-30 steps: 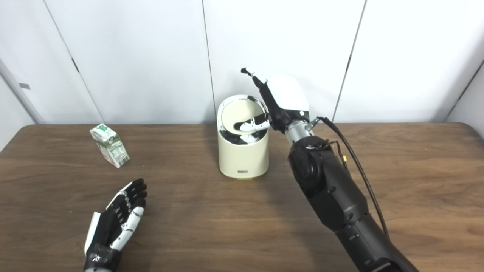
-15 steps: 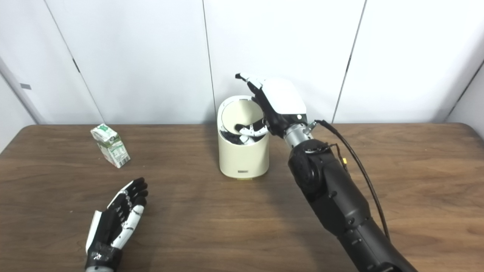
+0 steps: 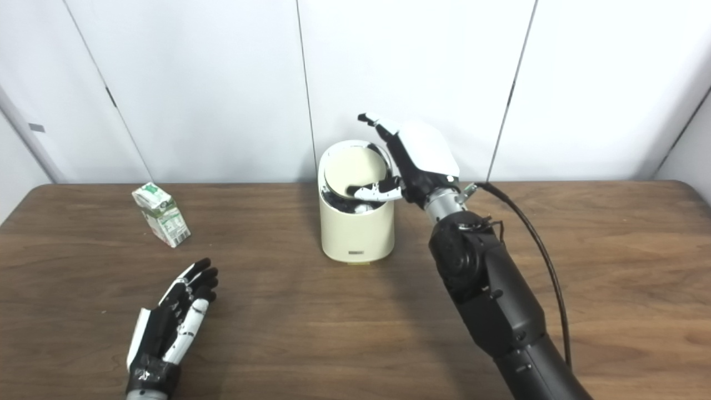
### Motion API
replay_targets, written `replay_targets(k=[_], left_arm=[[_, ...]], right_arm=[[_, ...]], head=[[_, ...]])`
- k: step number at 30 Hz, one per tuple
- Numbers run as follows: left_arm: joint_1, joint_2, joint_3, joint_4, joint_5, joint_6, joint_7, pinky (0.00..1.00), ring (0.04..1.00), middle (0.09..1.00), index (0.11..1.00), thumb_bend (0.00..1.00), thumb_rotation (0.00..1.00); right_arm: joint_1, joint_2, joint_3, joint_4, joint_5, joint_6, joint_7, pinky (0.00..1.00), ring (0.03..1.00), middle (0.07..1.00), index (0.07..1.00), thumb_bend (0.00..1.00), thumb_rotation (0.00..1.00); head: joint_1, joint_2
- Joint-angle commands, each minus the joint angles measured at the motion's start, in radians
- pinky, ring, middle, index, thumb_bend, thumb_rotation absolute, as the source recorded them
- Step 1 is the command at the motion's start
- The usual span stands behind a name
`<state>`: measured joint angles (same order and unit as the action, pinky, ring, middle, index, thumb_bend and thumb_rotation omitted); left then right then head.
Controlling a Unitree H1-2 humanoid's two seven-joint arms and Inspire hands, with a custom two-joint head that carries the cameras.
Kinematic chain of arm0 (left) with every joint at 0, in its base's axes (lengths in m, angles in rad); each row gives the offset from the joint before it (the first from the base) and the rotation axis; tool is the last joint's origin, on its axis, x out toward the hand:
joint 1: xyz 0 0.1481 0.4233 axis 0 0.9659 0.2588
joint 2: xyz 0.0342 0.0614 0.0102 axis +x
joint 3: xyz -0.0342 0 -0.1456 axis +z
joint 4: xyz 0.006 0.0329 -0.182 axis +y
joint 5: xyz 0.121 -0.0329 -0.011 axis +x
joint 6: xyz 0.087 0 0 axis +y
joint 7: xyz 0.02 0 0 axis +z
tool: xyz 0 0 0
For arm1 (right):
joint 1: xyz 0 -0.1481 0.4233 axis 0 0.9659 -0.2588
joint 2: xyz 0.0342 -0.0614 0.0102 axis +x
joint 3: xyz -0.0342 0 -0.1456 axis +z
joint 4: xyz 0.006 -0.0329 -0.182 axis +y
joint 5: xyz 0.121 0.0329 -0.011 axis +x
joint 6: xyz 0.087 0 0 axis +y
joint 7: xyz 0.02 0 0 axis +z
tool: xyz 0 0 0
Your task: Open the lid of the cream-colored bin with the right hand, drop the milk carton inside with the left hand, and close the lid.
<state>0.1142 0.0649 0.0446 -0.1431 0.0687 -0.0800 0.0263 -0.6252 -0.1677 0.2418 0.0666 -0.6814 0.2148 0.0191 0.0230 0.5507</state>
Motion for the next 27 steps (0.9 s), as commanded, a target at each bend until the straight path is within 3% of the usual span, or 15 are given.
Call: replay_targets(k=[1,8,14,19,25,27], left_arm=[[-0.003,-0.002,-0.008,0.035,-0.009,-0.022,-0.006,0.84,0.848,0.855,0.897,0.44,0.67],[-0.002,-0.01,-0.003,0.033,-0.024,-0.02,-0.005,0.85,0.841,0.848,0.897,0.42,0.66],[-0.003,-0.006,-0.002,0.035,-0.029,-0.02,-0.007,0.85,0.844,0.852,0.9,0.42,0.65],[-0.003,-0.002,-0.002,0.035,-0.03,-0.023,-0.01,0.84,0.845,0.854,0.901,0.41,0.64],[-0.001,0.0,0.002,0.031,-0.032,-0.022,-0.009,0.84,0.838,0.847,0.894,0.41,0.64],[0.001,0.0,0.004,0.024,-0.036,-0.013,-0.01,0.85,0.84,0.847,0.894,0.4,0.64]], right_arm=[[-0.026,0.026,-0.027,-0.047,0.042,-0.003,-0.014,0.72,0.811,0.829,0.86,0.71,0.35],[-0.009,0.076,-0.115,-0.109,0.14,0.049,-0.019,0.75,0.825,0.825,0.853,0.63,0.39],[0.013,0.09,-0.21,-0.145,0.235,0.085,-0.034,0.69,0.784,0.807,0.823,0.58,0.42],[0.054,0.069,-0.243,-0.189,0.264,0.145,-0.022,0.67,0.774,0.801,0.826,0.55,0.47],[0.136,0.051,-0.281,-0.227,0.326,0.158,-0.025,0.66,0.769,0.811,0.827,0.5,0.45],[0.167,0.045,-0.285,-0.242,0.344,0.163,-0.018,0.67,0.806,0.854,0.841,0.49,0.47]], head=[[0.0,0.001],[0.0,0.001],[-0.001,0.002],[-0.001,0.004],[-0.004,0.008],[-0.007,0.009]])
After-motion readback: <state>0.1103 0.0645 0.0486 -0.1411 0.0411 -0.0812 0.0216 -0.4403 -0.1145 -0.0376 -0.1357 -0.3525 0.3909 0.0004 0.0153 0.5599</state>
